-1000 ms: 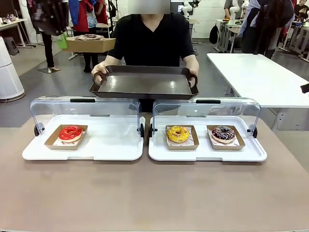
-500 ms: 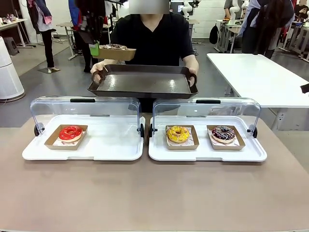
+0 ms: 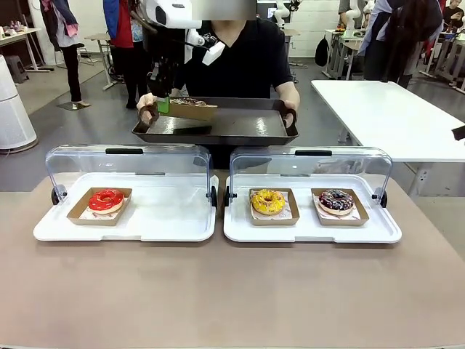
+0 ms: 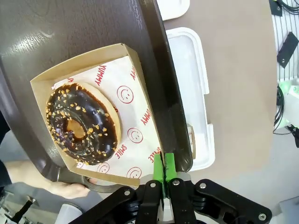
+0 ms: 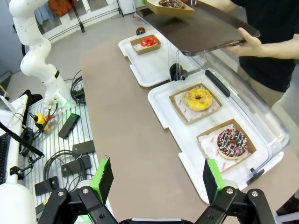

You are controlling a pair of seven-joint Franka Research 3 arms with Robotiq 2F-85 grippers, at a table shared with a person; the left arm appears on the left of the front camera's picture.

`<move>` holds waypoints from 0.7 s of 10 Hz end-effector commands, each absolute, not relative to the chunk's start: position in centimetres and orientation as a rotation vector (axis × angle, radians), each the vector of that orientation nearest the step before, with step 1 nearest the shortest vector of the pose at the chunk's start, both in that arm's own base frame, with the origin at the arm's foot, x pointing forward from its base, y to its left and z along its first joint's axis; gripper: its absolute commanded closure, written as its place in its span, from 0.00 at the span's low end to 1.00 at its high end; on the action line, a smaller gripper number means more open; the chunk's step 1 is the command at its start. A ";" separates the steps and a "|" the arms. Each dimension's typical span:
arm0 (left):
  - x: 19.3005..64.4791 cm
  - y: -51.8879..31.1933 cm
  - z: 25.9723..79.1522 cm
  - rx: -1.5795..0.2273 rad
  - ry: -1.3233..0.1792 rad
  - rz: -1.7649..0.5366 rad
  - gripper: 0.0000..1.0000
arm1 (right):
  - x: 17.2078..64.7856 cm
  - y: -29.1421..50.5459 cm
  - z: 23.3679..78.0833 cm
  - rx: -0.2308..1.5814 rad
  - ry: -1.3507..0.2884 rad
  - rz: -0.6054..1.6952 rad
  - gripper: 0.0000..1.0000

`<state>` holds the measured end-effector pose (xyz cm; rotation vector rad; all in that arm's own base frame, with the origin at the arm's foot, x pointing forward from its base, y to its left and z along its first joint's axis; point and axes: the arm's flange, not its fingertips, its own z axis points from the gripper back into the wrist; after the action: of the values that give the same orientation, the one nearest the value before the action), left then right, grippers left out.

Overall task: Provide the desired donut to the person.
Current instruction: Place the picked Paper togo box onto the Handle tray extended by the person.

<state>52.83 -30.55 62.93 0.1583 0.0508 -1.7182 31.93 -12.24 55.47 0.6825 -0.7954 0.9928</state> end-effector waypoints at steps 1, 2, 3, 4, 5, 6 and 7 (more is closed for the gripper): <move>52.3 -30.5 63.3 0.154 0.047 -1.695 0.99 | 32.0 -12.2 55.6 0.697 -0.810 0.997 0.00; 52.6 -30.3 63.0 0.144 0.052 -1.702 0.99 | 32.0 -12.2 55.6 0.697 -0.810 0.997 0.00; 52.7 -30.3 62.8 0.138 0.055 -1.710 0.99 | 32.0 -12.2 55.6 0.697 -0.810 0.997 0.00; 52.4 -30.3 62.4 0.131 0.056 -1.708 0.99 | 32.0 -12.2 55.6 0.697 -0.810 0.997 0.00; 52.4 -30.3 62.1 0.121 0.056 -1.715 0.99 | 32.0 -12.2 55.6 0.697 -0.810 0.997 0.00; 52.7 -30.4 62.1 0.122 0.062 -1.725 0.99 | 32.0 -12.2 55.6 0.697 -0.810 0.997 0.00; 52.9 -30.4 62.1 0.122 0.063 -1.726 0.99 | 32.0 -12.2 55.6 0.697 -0.810 0.997 0.00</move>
<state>52.86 -30.50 61.96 0.1435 0.0724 -1.7195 31.93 -12.24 55.47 0.6825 -0.7953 0.9928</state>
